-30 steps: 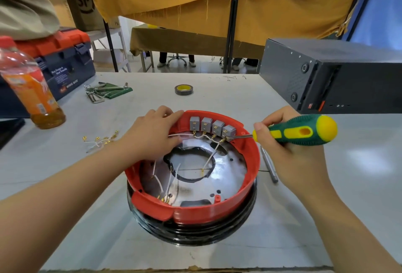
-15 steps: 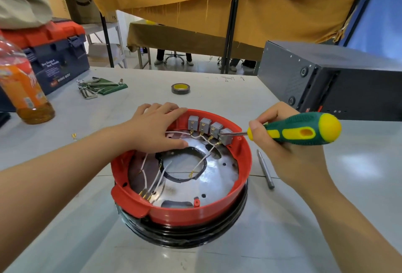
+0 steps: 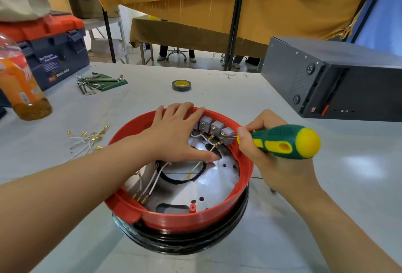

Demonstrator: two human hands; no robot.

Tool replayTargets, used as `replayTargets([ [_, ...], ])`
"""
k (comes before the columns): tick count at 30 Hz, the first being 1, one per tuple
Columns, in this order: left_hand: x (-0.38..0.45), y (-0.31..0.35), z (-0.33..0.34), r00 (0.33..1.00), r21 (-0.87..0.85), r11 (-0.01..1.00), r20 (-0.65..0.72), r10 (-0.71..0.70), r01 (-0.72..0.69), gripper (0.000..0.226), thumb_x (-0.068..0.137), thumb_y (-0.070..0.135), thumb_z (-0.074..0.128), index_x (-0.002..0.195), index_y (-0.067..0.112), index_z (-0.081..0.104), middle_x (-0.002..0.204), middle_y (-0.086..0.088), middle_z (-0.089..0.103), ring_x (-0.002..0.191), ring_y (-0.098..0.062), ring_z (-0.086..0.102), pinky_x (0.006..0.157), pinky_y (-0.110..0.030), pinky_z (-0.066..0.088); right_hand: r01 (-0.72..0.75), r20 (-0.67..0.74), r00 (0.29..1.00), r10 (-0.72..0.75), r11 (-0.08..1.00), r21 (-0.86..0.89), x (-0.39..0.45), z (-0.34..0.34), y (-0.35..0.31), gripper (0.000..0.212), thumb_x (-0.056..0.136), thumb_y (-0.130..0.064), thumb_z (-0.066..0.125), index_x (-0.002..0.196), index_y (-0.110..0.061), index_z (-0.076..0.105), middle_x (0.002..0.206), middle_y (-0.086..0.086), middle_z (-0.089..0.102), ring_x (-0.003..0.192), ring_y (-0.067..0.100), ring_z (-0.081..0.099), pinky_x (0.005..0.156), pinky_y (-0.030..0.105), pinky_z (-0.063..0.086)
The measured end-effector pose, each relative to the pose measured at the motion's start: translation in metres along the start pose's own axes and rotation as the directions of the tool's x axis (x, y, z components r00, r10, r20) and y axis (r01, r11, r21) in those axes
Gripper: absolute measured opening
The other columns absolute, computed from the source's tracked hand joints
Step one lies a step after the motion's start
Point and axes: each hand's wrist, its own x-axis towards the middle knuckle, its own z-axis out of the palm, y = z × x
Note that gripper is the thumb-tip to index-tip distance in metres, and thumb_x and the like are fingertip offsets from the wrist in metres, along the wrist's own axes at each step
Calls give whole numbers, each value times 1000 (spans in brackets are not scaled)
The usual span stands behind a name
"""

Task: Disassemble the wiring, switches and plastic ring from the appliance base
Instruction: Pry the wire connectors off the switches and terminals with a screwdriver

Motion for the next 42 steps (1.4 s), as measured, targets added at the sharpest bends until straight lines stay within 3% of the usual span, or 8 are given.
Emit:
replayTargets([
  [2, 0, 0, -1, 1000, 7, 1000, 6, 14, -14, 120, 52, 92, 26, 150, 30, -4, 157, 3, 1, 144, -23, 1, 116, -54, 2, 9, 31, 999, -10, 1000, 15, 1, 2, -1, 21, 83, -15, 64, 69, -22, 49, 63, -10, 56, 51, -4, 51, 51, 1, 35],
  [8, -1, -3, -1, 999, -20, 999, 6, 34, -34, 118, 54, 90, 30, 151, 32, -3, 158, 3, 1, 145, -21, -1, 117, -51, 0, -25, 31, 999, 25, 1000, -7, 12, -3, 5, 27, 84, -13, 62, 65, -2, 46, 60, 1, 51, 49, 1, 45, 49, 4, 32],
  [15, -1, -3, -1, 999, -15, 999, 16, 30, -30, 118, 53, 91, 28, 150, 32, -6, 158, 4, -2, 145, -21, -3, 117, -52, -2, -102, -114, 988, 100, 995, -4, 12, 0, 16, 34, 83, -33, 53, 66, -6, 42, 61, 13, 52, 57, 17, 49, 54, 16, 38],
  [21, -1, -2, -1, 999, 2, 1000, 30, 28, -28, 118, 54, 91, 27, 150, 32, -7, 158, 4, -3, 145, -21, -3, 117, -52, -3, -173, -168, 970, 175, 985, 26, 8, 2, 17, 31, 81, -38, 53, 68, -11, 43, 62, 14, 53, 55, 13, 47, 53, 17, 38],
  [27, -3, 1, -3, 999, -36, 999, -6, 40, -40, 114, 55, 89, 33, 149, 32, 1, 158, 4, 4, 145, -20, 1, 117, -53, 0, -177, -169, 969, 182, 983, 45, 11, 1, 17, 26, 84, -24, 57, 66, -13, 41, 59, 11, 51, 53, 10, 45, 54, 16, 37],
  [30, -6, 4, -7, 998, -102, 993, -40, 57, -61, 96, 59, 86, 39, 138, 34, 22, 153, 3, 15, 143, -20, 7, 116, -54, 3, -109, -122, 986, 111, 994, 18, 11, 0, 13, 26, 86, -17, 56, 66, -11, 41, 60, 10, 54, 56, 10, 51, 56, 9, 38],
  [34, -6, 5, -8, 999, -123, 991, 6, 53, -51, 58, 69, 78, 46, 113, 41, 42, 157, -5, 7, 145, -23, -3, 115, -57, -1, -36, -32, 999, 36, 999, 2, 12, -3, 10, 26, 86, -13, 57, 66, -11, 42, 61, -1, 52, 55, 1, 50, 55, 6, 35],
  [42, -1, 11, -4, 998, -179, 984, -56, -26, 15, 21, 89, 51, 50, 107, 44, 60, 158, -5, 11, 145, -24, 0, 115, -56, -4, -8, 54, 998, 8, 1000, -8, 25, -7, 9, 25, 84, -11, 60, 64, -10, 45, 55, 0, 48, 53, 8, 46, 54, 8, 34],
])
